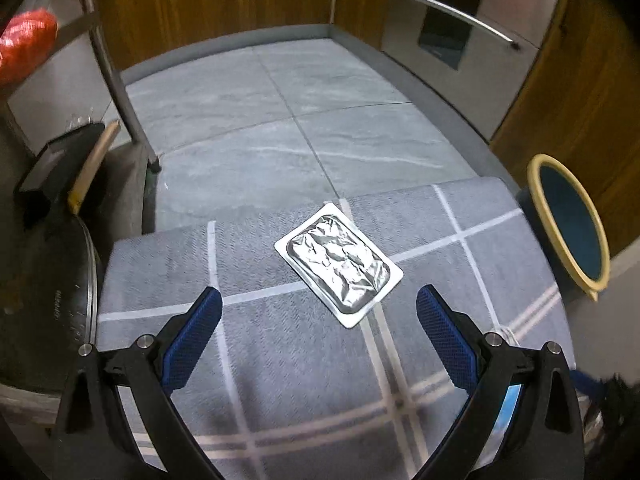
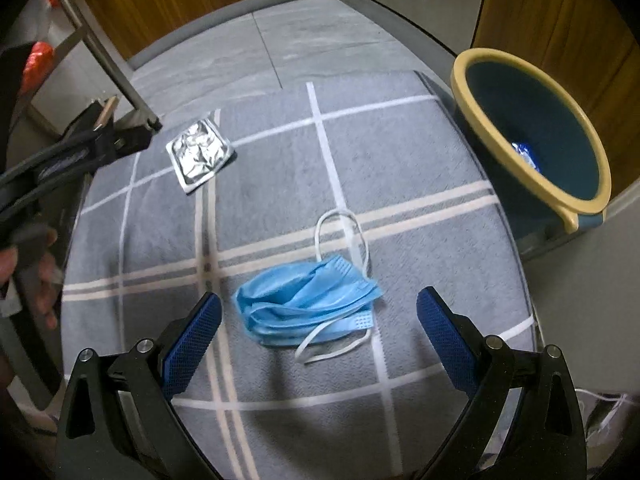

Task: Collect trash
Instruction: 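Move both open grippers back over the blue mask and foil tray, then grasp the blue face mask with the right gripper while the left grasps the foil tray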

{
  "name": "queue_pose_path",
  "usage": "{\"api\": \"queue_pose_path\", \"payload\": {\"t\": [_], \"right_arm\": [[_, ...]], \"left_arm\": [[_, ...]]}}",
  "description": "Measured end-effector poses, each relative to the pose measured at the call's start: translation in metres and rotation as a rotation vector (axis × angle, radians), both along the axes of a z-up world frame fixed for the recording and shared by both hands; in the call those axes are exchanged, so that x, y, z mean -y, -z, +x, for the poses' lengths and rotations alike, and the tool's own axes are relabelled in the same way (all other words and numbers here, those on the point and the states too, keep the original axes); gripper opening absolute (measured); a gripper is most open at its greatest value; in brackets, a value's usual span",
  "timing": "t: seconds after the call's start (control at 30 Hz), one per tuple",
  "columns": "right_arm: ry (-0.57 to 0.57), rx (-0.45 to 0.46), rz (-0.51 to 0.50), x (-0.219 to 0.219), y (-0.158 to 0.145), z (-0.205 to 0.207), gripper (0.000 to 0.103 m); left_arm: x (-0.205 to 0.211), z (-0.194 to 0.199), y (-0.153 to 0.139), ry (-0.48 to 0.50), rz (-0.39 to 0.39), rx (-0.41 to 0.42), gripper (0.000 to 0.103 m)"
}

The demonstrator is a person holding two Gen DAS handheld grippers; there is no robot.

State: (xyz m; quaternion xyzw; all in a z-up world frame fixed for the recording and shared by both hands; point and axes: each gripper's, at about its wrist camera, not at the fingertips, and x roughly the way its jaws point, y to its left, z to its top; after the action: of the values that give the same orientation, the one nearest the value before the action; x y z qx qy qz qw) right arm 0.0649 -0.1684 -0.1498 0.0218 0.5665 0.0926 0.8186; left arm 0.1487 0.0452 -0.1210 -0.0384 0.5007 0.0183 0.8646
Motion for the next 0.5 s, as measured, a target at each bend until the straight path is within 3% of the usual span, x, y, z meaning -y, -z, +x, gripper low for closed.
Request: {"api": "queue_pose_path", "payload": {"t": [0.23,0.5], "right_arm": [[0.081,-0.046,-0.004,0.010,0.016,0.004,0.097],[0.070,-0.063,-0.032,0.003,0.032,0.007,0.097]], "left_arm": [[0.012,0.028,0.034,-0.070,0.002,-0.025,0.096],[0.027,0.053,0.064,-0.129,0.029,-0.066,0.096]]}}
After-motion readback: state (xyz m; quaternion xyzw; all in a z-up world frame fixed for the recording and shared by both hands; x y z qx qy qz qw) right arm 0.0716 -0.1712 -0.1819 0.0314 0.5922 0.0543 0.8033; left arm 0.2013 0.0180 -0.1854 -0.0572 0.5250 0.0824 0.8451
